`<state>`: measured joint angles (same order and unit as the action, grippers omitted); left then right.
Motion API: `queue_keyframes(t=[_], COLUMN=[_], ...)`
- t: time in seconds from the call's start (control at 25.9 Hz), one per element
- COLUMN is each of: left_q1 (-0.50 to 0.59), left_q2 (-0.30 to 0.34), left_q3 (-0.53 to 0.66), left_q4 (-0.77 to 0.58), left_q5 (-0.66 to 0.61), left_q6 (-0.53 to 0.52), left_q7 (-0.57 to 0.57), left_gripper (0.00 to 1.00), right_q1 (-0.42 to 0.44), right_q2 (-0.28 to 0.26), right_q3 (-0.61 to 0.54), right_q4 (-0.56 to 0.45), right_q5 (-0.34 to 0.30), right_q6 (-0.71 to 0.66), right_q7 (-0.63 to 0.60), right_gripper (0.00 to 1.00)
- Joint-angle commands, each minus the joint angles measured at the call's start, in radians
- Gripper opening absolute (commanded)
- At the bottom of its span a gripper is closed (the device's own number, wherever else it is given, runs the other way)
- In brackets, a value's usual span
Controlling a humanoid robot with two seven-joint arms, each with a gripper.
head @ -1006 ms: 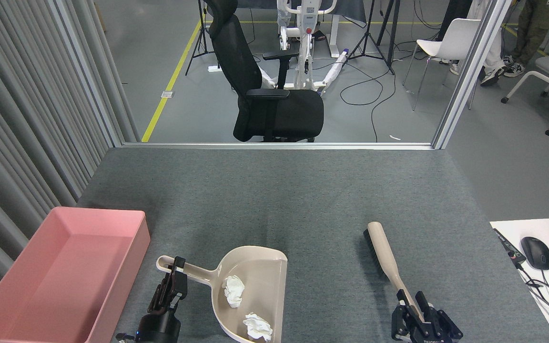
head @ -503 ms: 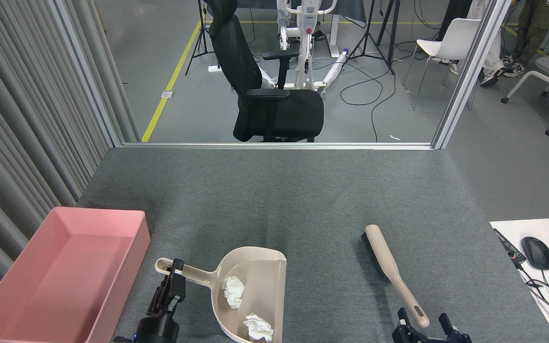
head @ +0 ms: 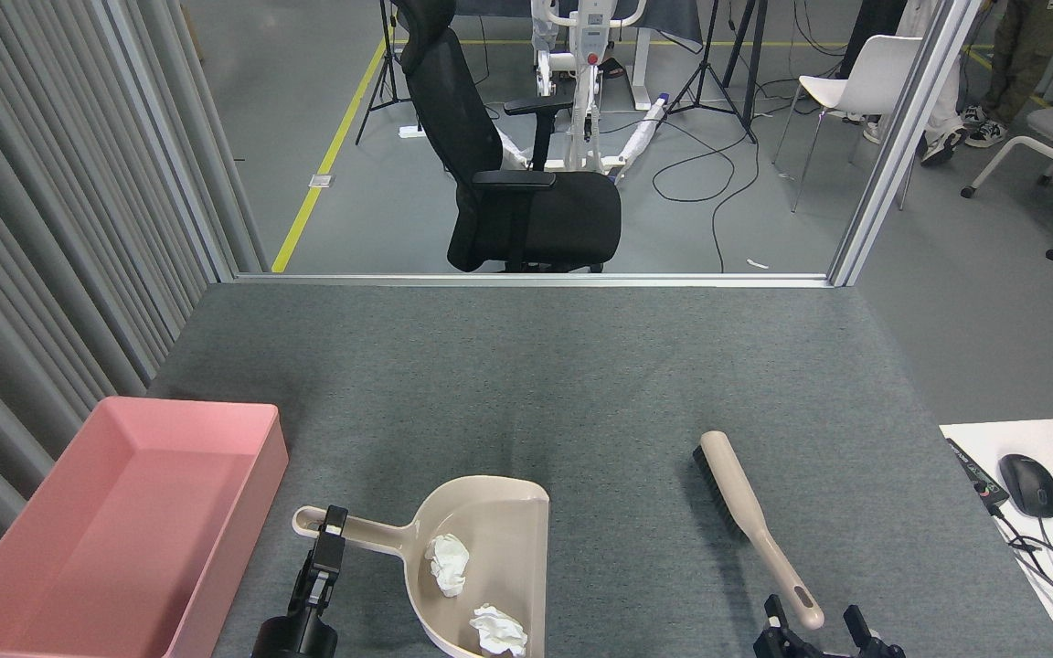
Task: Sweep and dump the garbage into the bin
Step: 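Lift the dustpan with the left gripper and carry it over the pink bin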
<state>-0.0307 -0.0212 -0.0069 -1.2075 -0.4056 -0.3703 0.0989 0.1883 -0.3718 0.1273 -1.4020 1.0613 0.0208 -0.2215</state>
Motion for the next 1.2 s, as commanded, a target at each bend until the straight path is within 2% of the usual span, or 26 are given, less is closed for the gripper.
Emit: queue_keyframes(t=[0.0,0.46,0.62,0.81,1.16], left_q1=[0.006,0.069,0.069,0.072,0.072], left_q2=[0.003,0.003,0.009,0.009,0.029], left_q3=[0.001,0.007,0.007,0.008,0.094], left_q4=[-0.021,-0.142,-0.198,-0.248,-0.369], left_q5=[0.077,0.243,0.300,0.307,0.441], left_q6=[-0.013,-0.018,0.024,0.074,0.208], left_q7=[-0.010,-0.030,-0.042,-0.051,-0.067], left_gripper=[0.00,0.00,0.00,0.00,0.01], right_q1=[0.003,0.005,0.010,0.010,0.010], right_q2=[-0.003,-0.004,-0.004,-0.003,-0.001], right_q3=[0.000,0.000,0.000,0.002,0.002], right_q4=[0.000,0.002,0.003,0.003,0.005], right_q5=[-0.001,-0.001,-0.001,-0.001,-0.001], right_q6=[0.001,0.001,0.001,0.001,0.002], right_q7=[0.005,0.011,0.013,0.014,0.017], right_gripper=[0.98,0.98,0.98,0.98,0.98])
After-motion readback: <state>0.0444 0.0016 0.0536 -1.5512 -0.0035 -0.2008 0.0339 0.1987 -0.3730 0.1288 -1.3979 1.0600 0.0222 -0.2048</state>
